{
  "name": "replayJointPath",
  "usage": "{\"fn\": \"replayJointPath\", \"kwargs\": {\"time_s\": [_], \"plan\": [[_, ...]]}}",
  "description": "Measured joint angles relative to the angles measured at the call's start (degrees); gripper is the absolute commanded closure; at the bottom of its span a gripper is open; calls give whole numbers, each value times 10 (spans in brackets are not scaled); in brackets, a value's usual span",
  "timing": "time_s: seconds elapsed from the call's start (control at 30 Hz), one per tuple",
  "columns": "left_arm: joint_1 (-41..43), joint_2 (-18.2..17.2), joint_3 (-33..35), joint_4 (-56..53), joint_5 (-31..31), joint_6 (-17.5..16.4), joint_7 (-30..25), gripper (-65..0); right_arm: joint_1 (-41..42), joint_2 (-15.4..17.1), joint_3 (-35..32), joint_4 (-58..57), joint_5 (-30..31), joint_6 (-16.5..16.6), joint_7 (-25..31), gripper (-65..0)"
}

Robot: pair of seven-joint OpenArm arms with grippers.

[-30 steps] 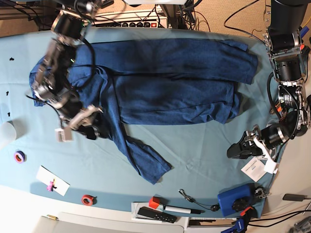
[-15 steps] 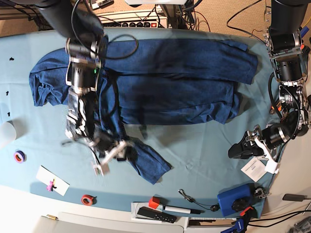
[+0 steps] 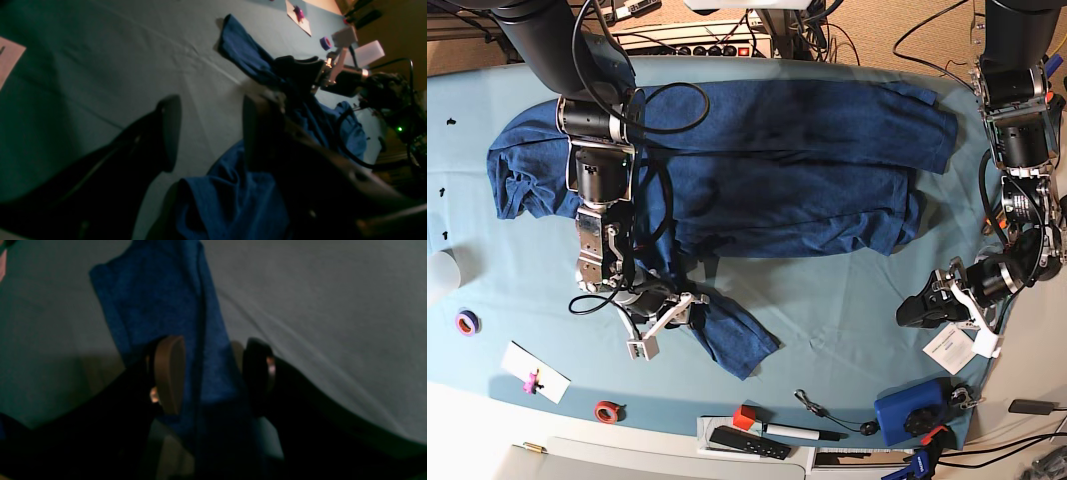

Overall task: Layout the t-shirt on the table in an organized manner, then fold the t-shirt properly
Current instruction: 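Carry the held sleeve with the right gripper over the shirt middle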

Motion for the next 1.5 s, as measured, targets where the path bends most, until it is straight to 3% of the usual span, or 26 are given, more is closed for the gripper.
{"fn": "replayJointPath", "kwargs": {"time_s": [0.07, 0.13, 0.2, 0.33, 0.4, 0.63, 0.8, 0.9, 1.17, 1.47, 1.5], "plan": [[0, 0, 0, 0, 0, 0, 0, -304, -1, 0, 0, 0, 0, 0, 4, -269], [0, 0, 0, 0, 0, 0, 0, -304, -2, 0, 0, 0, 0, 2, 4, -142], [0, 0, 0, 0, 0, 0, 0, -304, -4, 0, 0, -1, 2, 28, -2, 0], [0, 0, 0, 0, 0, 0, 0, -304, -10, 0, 0, 0, 42, 98, -11, 0], [0, 0, 0, 0, 0, 0, 0, -302, -14, -2, 0, 18, 65, 96, -22, 0], [0, -6, 0, 0, 4, 0, -1, -300, -38, -7, 0, 203, 191, 92, -152, 0], [-5, -9, 0, 0, 9, 0, -4, -300, -114, -27, -3, 359, 255, 98, -257, 0], [-8, -8, 0, 1, 9, 0, -4, -300, -169, -28, -28, 429, 292, 98, -278, 0], [-15, -8, 0, 0, 9, 0, -4, -300, -278, -28, -180, 511, 299, 97, -278, 0], [-14, -8, 0, 0, 9, 0, -4, -300, -301, -26, -309, 512, 255, 97, -295, 0], [-14, -8, 0, 0, 9, 0, -3, -300, -301, -27, -317, 512, 255, 97, -295, -62]]}}
